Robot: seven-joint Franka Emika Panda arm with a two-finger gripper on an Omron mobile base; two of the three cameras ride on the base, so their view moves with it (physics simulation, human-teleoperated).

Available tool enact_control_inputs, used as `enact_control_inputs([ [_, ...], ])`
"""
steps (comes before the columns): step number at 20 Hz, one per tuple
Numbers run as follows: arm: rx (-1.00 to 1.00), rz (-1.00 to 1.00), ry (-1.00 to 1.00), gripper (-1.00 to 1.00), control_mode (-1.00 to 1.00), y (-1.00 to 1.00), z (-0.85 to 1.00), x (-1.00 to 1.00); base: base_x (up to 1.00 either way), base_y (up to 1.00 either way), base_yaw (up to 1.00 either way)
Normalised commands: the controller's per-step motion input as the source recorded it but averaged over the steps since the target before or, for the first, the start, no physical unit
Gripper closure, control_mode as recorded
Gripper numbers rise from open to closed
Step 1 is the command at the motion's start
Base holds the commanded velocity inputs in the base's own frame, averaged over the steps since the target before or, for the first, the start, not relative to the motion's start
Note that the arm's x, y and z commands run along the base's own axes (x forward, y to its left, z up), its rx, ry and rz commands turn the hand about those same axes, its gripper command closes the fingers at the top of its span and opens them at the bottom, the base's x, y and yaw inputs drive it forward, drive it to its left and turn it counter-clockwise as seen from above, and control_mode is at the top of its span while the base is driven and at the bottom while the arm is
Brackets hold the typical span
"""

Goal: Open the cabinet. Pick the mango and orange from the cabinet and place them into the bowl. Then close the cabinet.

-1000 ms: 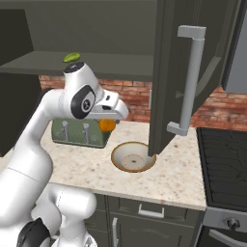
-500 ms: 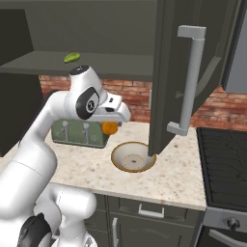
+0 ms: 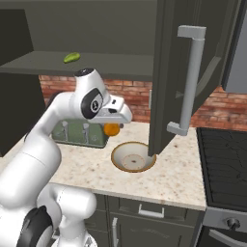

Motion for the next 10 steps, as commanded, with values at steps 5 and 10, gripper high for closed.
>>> enact_control_inputs([
  [5,0.00,0.00,0.02,1.00,-1.00,-0.05,-0.19,0.22,0.00,0.00,0.00],
  [10,0.01,0.00,0.04,1.00,-1.00,-0.07,-0.15,0.21,0.00,0.00,0.00],
])
